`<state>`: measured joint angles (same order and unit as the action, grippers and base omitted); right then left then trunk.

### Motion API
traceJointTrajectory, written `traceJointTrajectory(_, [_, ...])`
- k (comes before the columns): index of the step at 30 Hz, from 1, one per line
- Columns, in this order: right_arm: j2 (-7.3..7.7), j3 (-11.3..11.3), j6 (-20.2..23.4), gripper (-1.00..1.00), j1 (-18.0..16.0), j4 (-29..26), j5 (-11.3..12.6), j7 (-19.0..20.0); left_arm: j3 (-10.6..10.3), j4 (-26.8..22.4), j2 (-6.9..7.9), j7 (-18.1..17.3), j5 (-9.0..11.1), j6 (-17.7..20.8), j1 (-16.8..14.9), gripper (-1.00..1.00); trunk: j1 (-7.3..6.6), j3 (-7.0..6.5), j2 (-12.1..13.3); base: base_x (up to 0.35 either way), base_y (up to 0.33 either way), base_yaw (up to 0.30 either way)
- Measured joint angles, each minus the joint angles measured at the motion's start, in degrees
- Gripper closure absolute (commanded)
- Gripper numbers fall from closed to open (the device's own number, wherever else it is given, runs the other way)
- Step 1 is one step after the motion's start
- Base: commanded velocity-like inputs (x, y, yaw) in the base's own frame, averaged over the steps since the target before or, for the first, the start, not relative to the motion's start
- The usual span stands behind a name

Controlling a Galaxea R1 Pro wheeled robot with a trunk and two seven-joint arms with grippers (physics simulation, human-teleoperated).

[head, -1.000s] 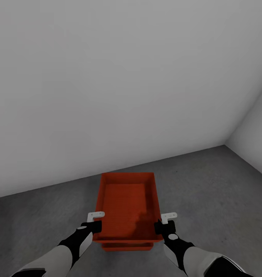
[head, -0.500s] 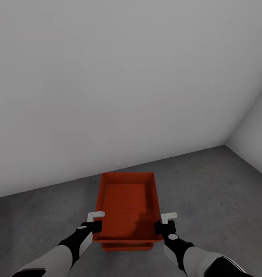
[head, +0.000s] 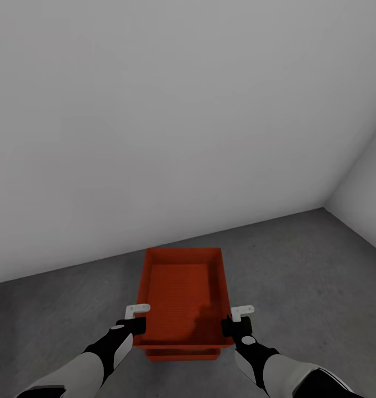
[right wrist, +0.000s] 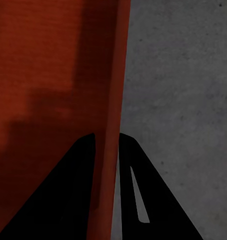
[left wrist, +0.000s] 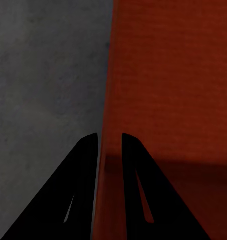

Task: Move the two storage containers from the living room to the garage. In the garage, place one container on the floor and stack the other container on top of it (either order is fine).

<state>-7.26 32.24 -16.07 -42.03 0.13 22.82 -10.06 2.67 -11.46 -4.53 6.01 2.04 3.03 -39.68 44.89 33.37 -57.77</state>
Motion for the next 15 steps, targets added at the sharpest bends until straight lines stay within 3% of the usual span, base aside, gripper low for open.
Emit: traceJointTrajectory(15, [0.01, 0.01, 0.00, 1.00, 0.00, 0.00, -0.01, -0.04, -0.03, -0.01, -0.05, 0.13, 0.00, 0.01, 0.00, 1.00, 3.30, 2.70, -6.02, 0.000, 0.000, 0.000])
